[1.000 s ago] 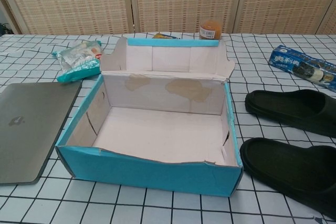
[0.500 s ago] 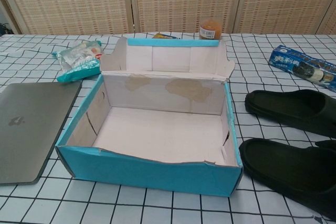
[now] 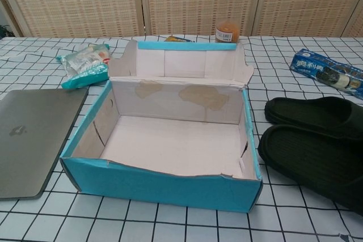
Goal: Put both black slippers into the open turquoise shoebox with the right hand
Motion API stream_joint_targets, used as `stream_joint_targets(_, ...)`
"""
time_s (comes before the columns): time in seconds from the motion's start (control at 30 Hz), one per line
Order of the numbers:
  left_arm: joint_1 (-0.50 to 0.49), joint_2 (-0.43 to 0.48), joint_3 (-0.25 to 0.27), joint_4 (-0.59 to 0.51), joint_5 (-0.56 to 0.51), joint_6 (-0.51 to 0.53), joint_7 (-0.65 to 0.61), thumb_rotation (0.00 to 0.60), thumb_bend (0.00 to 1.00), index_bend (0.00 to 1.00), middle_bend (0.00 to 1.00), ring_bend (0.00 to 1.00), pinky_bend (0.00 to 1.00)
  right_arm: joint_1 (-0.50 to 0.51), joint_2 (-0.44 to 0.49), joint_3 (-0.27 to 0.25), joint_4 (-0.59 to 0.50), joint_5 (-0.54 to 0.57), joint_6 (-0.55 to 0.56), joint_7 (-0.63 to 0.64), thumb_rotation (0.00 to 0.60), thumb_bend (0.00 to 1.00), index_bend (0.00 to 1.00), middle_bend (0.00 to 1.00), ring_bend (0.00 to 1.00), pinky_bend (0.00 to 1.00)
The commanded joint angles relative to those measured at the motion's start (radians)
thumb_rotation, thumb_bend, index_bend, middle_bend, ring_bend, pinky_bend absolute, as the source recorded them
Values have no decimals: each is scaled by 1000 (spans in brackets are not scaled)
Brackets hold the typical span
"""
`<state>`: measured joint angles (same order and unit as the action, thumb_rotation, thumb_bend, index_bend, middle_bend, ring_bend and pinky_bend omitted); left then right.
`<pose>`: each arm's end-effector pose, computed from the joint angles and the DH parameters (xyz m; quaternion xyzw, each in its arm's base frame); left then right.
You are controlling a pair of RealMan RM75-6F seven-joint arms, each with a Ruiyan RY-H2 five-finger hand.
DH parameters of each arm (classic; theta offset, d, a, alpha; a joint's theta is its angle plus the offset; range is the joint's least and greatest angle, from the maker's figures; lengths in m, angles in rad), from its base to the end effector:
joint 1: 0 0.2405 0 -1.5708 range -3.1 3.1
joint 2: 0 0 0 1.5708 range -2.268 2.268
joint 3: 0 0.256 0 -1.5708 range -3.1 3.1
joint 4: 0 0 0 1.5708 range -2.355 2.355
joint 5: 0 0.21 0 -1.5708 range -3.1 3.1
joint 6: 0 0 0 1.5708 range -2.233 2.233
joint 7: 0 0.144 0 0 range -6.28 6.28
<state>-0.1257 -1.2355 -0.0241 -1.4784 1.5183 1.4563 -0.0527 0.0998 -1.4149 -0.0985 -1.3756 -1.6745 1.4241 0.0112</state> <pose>-0.3201 0.1899 0.1251 -0.6092 -0.3985 -0.3971 0.5590 -0.3071 -0.1498 0.0456 0.6788 -0.4158 0.3814 0.4700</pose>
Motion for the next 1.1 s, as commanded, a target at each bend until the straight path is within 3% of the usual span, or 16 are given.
stream_joint_targets(0.03,0,0,0,-3,-3,-2,-4,600,433,284,302,280,536,-22,58,10,-72,-6,40,-62,600,81,675,589,518,372)
stream_joint_targets(0.33,-1,2,1,-6,-2,-5,-2,600,433,286,302,281,537,-76,149,77,-255,-38,213,-319,600,90,683,592,519,373)
stream_joint_targets(0.53,-2,0,3,-6,-5,-11,4,600,433,286,302,282,538,-38,177,97,-383,-114,196,-387,600,90,683,592,519,372)
stream_joint_targets(0.77,-3,-1,3,-6,-7,-16,10,600,432,286,302,282,538,103,138,140,-495,-106,-19,-387,600,90,685,594,520,375)
stream_joint_targets(0.97,-3,-3,3,0,-11,-20,11,600,432,286,302,283,538,298,40,225,-503,98,-352,-374,600,90,685,594,520,375)
stream_joint_targets(1.1,-4,-3,4,5,-10,-22,15,600,430,286,302,288,538,387,-53,273,-456,208,-461,-374,600,90,685,595,520,375)
